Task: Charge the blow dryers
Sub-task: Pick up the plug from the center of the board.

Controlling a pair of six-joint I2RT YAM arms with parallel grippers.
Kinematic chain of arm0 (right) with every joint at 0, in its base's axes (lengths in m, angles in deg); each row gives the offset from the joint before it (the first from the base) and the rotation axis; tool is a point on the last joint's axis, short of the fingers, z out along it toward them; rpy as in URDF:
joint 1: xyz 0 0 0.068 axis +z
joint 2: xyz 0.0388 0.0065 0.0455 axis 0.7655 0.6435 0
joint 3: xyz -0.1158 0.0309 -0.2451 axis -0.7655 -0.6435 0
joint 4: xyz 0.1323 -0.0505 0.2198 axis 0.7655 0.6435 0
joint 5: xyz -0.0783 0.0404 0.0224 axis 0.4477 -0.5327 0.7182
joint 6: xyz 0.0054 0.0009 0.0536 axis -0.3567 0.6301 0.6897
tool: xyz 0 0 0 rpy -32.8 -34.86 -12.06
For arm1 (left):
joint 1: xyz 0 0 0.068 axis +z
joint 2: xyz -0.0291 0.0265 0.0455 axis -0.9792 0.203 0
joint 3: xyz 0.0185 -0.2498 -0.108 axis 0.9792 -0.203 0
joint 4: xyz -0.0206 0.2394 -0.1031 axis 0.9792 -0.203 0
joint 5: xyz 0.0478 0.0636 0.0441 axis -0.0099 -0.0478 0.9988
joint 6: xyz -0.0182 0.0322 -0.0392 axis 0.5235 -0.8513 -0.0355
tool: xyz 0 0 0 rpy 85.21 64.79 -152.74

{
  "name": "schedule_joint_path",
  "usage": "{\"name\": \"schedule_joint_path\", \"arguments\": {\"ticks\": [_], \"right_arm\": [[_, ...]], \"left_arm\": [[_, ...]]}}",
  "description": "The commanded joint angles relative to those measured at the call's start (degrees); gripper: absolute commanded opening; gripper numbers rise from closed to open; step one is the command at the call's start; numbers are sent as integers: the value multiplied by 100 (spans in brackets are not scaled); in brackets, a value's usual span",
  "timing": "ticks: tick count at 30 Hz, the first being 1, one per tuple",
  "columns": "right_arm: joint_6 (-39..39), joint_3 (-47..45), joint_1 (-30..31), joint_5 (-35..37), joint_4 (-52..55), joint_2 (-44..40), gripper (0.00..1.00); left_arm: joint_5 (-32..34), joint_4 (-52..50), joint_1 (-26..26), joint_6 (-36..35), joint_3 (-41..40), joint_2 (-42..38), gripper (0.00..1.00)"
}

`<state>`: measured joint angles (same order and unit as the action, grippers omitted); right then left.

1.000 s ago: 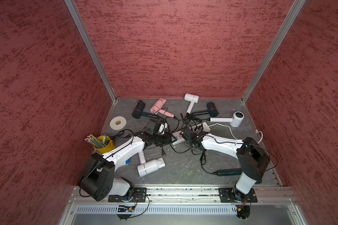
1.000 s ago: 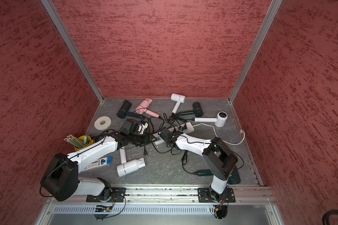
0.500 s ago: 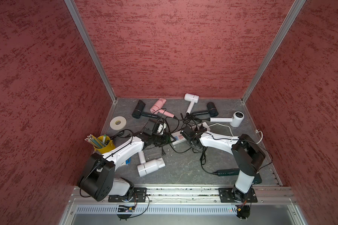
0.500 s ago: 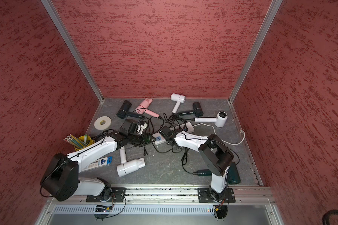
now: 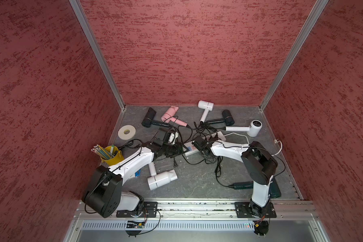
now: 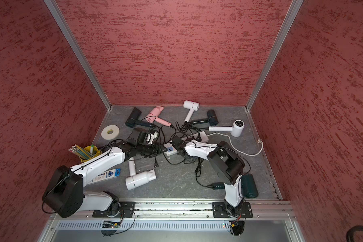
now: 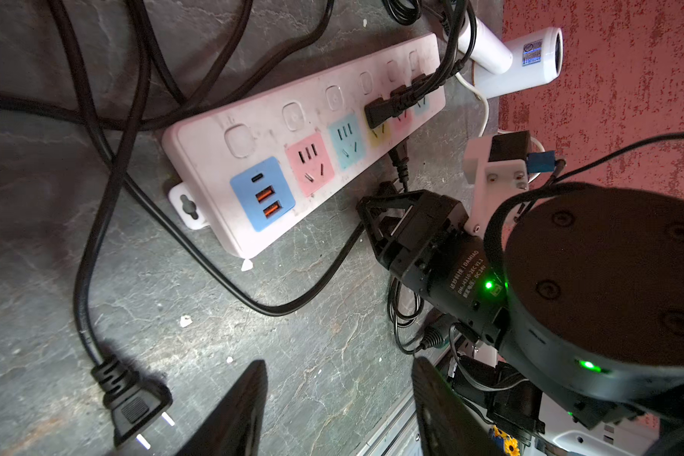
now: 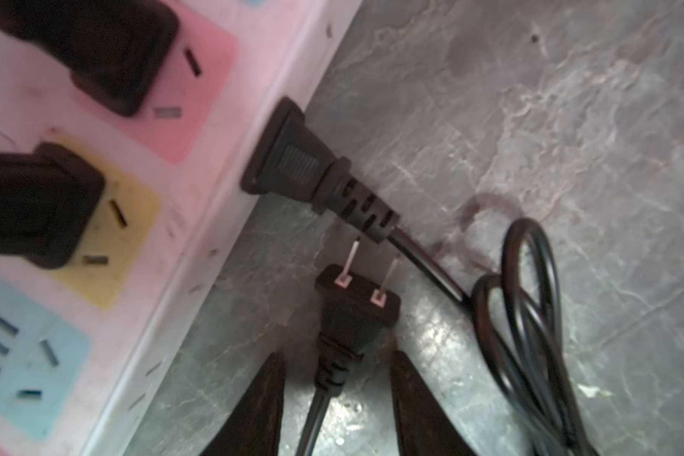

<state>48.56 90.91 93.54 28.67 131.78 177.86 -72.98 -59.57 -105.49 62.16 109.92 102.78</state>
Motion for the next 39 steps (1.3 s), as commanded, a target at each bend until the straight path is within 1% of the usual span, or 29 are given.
{"name": "schedule_joint_path", "arguments": {"ticks": [1, 8, 10, 11, 12, 17, 20, 24, 27, 31, 32, 34, 39], "right_arm": [[148, 78, -44, 52, 321, 212, 40], [58, -368, 0, -219, -111, 21, 21], [-17, -441, 43, -268, -211, -67, 11], [-27, -473, 64, -263, -235, -121, 3], [-48, -507, 91, -264, -282, -186, 0], [-235, -880, 265, -421, -800, -631, 0], [-638, -1052, 396, -633, -1302, -842, 0], [-1313, -1295, 628, -666, -1847, -1156, 0], [-2134, -1779, 788, -684, -2556, -1596, 0], [-3477, -2899, 810, -1125, -4096, -2335, 0], [-3756, -3061, 804, -1237, -4328, -2418, 0], [-4350, -3185, 801, -1478, -4569, -2479, 0], [-5197, -3291, 804, -1917, -5125, -2398, 0]], "left_arm": [[-50, -12, 39, -108, -45, -111, 61], [-44, -33, 39, -94, -34, -120, 60], [-56, -34, 44, -92, -24, -137, 61], [-54, -45, 32, -79, -19, -153, 60], [-52, -54, 31, -70, -21, -170, 60], [3, -117, -15, -47, -44, -286, 60], [35, -129, -13, -33, -47, -289, 60], [28, -131, -30, -11, 21, -236, 60], [8, -133, -57, -3, 89, -167, 60], [-114, -100, -84, -2, 189, -22, 60], [-157, -77, -84, 9, 203, 5, 60], [-285, 19, -84, 60, 205, 67, 61], [-636, 397, -118, 270, 111, 199, 61]]}}
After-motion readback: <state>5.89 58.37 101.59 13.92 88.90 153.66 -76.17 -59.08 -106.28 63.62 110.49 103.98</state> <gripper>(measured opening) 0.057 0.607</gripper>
